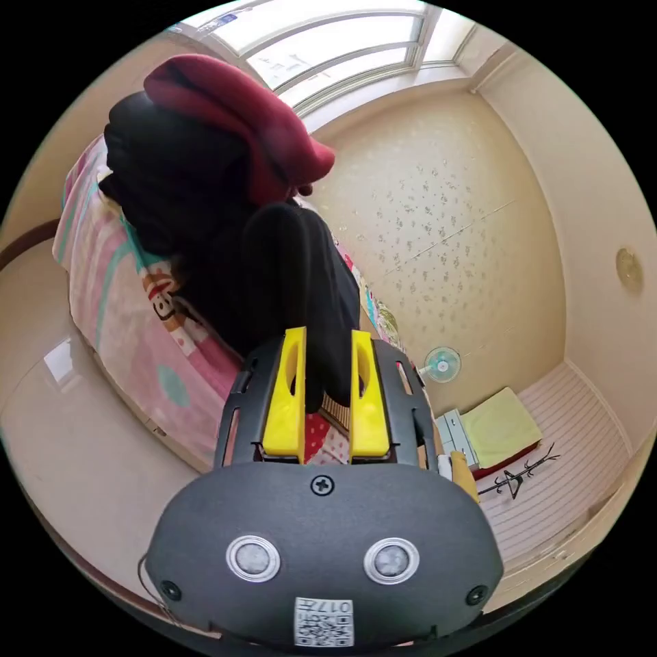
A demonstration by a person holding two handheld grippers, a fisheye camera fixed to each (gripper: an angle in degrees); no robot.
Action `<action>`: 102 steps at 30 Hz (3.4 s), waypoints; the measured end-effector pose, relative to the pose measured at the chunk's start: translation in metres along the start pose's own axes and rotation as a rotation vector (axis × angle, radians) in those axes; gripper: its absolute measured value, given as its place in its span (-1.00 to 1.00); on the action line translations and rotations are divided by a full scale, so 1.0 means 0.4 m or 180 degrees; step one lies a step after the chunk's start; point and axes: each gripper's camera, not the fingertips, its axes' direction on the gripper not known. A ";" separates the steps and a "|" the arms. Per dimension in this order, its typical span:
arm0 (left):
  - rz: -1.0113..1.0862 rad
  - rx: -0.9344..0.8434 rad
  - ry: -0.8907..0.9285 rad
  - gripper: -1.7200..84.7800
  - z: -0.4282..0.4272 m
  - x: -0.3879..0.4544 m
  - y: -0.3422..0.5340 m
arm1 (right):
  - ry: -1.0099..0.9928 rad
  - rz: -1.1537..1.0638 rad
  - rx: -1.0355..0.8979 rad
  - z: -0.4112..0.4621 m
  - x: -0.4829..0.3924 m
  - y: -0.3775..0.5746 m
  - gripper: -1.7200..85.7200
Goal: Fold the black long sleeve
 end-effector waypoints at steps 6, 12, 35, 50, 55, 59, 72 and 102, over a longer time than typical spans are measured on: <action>0.0439 -0.0138 -0.0344 -0.64 0.029 0.141 0.038 | -0.0222 0.0165 0.0081 -0.042 0.019 0.002 -0.95; 0.1517 -0.0302 -0.0725 -0.78 0.068 0.286 0.120 | -0.0365 0.0085 0.0281 -0.098 -0.006 -0.043 -0.95; 0.2953 -0.1082 0.4242 -0.89 -0.501 0.486 0.186 | -0.0802 0.0063 0.0218 -0.027 0.036 -0.153 -0.95; 0.2525 -0.2785 0.2422 -0.73 -0.320 0.468 0.414 | 0.0761 0.0033 -0.0823 0.115 0.073 -0.189 -0.85; 0.2967 -0.2995 0.2260 -0.73 -0.256 0.594 0.469 | 0.1223 0.0170 -0.0958 0.088 0.087 -0.202 -0.72; 0.2879 -0.3249 0.2354 -0.73 -0.183 0.630 0.496 | 0.0519 0.0282 -0.1318 0.100 0.124 -0.177 -0.78; 0.1895 -0.3246 0.2693 -0.66 -0.065 0.653 0.374 | -0.1406 -0.0008 -0.1376 0.476 0.072 -0.345 -0.82; -0.0548 -0.2794 0.2743 -0.78 0.035 0.062 0.239 | -0.0560 -0.0509 -0.3256 0.857 0.074 -0.025 -0.56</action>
